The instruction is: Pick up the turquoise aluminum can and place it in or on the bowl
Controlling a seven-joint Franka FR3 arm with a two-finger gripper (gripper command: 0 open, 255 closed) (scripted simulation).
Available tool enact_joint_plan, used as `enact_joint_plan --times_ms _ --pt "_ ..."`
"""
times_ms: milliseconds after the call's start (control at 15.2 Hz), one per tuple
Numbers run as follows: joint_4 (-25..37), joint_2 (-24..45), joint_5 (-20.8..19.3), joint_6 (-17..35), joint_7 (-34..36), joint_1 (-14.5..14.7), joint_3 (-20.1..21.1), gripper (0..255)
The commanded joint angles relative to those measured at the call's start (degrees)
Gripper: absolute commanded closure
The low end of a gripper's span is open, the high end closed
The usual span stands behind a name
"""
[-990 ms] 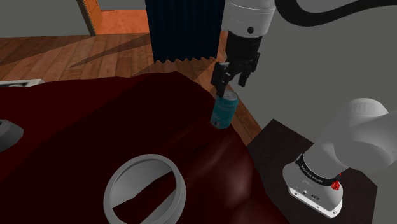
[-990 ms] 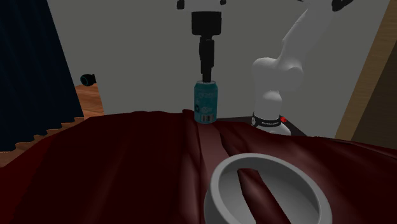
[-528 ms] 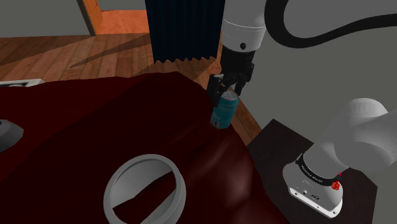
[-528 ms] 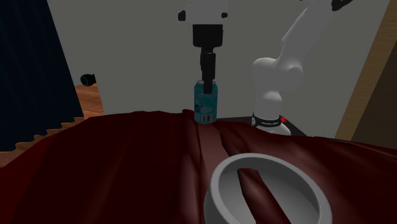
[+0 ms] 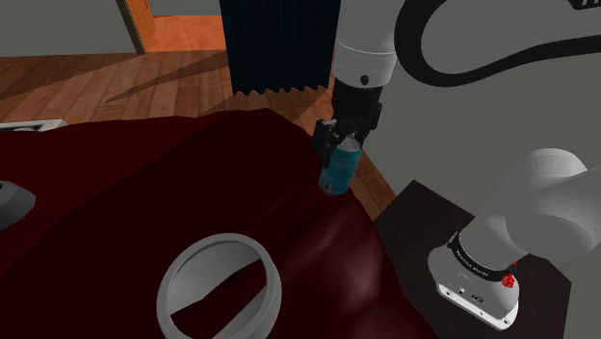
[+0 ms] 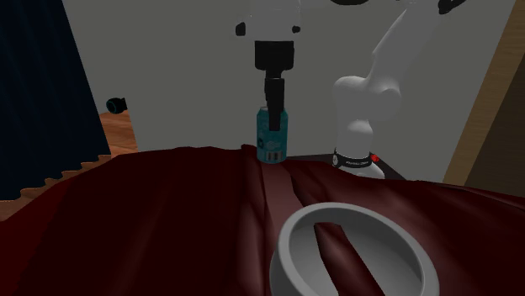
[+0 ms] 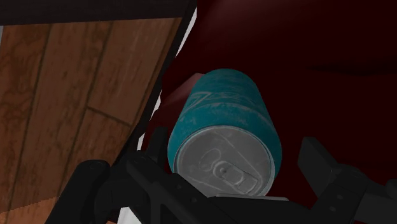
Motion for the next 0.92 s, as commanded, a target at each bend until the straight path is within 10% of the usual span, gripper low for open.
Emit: enact_joint_plan --times_ms 0,66,858 --pt "0.0 0.0 0.0 0.0 0.0 0.0 0.0 0" --pt "0.0 0.0 0.0 0.0 0.0 0.0 0.0 255" --pt "2.1 -0.3 -0.3 -2.4 0.0 -0.1 -0.4 255"
